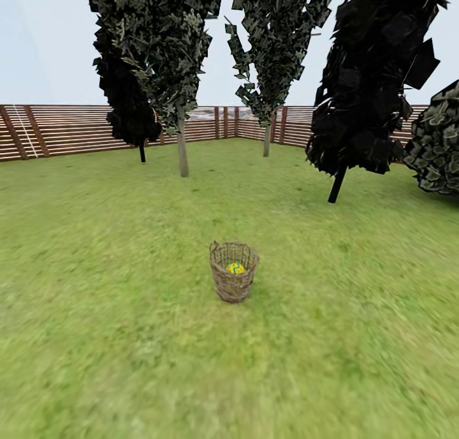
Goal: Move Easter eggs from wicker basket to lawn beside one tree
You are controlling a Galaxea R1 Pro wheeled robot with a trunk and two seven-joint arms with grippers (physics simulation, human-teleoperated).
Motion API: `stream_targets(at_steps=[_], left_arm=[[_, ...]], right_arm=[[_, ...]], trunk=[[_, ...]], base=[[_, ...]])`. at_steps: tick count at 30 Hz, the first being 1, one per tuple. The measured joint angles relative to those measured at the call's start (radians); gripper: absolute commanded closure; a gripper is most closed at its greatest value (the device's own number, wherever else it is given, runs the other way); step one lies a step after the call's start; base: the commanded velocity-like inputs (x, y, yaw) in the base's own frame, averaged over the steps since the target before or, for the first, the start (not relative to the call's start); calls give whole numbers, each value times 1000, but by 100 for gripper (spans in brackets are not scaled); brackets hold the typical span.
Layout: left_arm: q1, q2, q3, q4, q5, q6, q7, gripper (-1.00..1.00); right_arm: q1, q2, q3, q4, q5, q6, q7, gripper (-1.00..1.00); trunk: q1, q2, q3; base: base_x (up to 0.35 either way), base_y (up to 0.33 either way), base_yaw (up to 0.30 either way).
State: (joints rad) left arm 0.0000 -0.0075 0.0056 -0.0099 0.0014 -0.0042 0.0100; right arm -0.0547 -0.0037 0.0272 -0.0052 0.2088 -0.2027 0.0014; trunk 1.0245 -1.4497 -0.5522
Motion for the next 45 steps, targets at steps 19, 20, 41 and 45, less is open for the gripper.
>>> stream_targets(at_steps=[19, 20, 41, 45], left_arm=[[0, 0, 0, 0, 0, 0, 0, -100], [0, 0, 0, 0, 0, 0, 0, -100], [0, 0, 0, 0, 0, 0, 0, -100], [0, 0, 0, 0, 0, 0, 0, -100]], right_arm=[[0, -1, 1, 3, -1, -1, -3, -100], [0, -1, 1, 3, -2, -1, -3, -100], [0, -1, 1, 3, -2, -2, -3, -100], [0, -1, 1, 3, -2, -2, -3, -100]], trunk=[[0, 0, 0], [0, 0, 0], [0, 0, 0], [0, 0, 0]], base=[[322, 0, 0], [322, 0, 0], [322, 0, 0], [322, 0, 0]])
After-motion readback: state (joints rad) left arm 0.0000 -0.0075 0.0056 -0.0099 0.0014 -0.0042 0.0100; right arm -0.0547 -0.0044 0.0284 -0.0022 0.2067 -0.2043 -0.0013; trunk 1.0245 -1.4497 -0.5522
